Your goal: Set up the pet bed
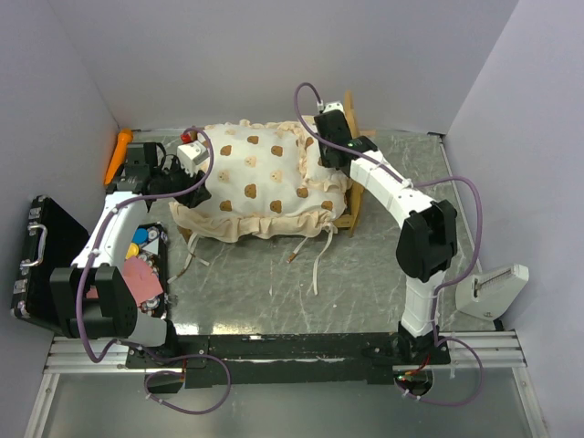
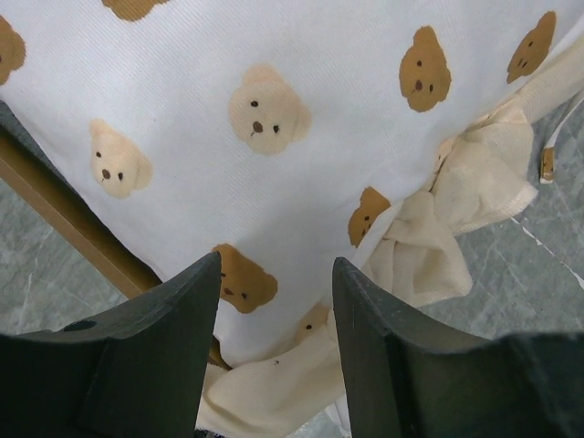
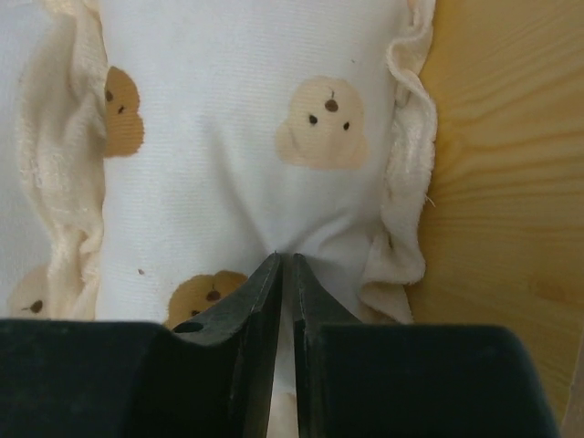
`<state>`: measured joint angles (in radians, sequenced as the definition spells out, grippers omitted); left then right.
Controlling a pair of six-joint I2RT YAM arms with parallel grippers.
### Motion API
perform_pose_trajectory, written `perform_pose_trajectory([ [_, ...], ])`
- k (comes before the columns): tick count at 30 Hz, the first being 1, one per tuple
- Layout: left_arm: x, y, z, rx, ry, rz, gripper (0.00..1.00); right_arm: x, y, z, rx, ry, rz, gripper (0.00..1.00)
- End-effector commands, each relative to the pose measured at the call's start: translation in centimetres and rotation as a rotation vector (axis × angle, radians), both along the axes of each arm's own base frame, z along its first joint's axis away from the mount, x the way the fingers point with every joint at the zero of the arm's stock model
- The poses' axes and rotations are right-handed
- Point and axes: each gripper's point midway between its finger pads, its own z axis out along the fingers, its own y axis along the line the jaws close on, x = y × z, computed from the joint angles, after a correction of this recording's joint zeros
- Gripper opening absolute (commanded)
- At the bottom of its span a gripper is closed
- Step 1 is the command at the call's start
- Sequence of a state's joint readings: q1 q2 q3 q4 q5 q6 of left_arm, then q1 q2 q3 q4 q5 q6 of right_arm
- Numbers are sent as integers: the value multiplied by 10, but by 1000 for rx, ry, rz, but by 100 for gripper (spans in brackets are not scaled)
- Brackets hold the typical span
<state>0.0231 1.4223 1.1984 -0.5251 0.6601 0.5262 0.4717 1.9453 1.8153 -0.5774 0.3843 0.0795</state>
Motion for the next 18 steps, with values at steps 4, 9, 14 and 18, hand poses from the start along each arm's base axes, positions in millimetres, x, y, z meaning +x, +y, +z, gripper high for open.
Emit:
perform_pose_trajectory([
  [4, 9, 2, 14, -9, -36, 15, 57, -22, -11, 62, 68, -130, -40, 23],
  [9, 7, 6, 23, 10, -66, 37, 57, -38, -11, 128, 109, -263, 21, 65],
  [14, -3, 13, 44, 23, -129, 87, 62, -82, -21, 180, 203, -426, 125, 99],
  [18, -15, 22, 49, 0, -127, 155, 63, -121, -73, 186, 283, -524, 62, 99],
])
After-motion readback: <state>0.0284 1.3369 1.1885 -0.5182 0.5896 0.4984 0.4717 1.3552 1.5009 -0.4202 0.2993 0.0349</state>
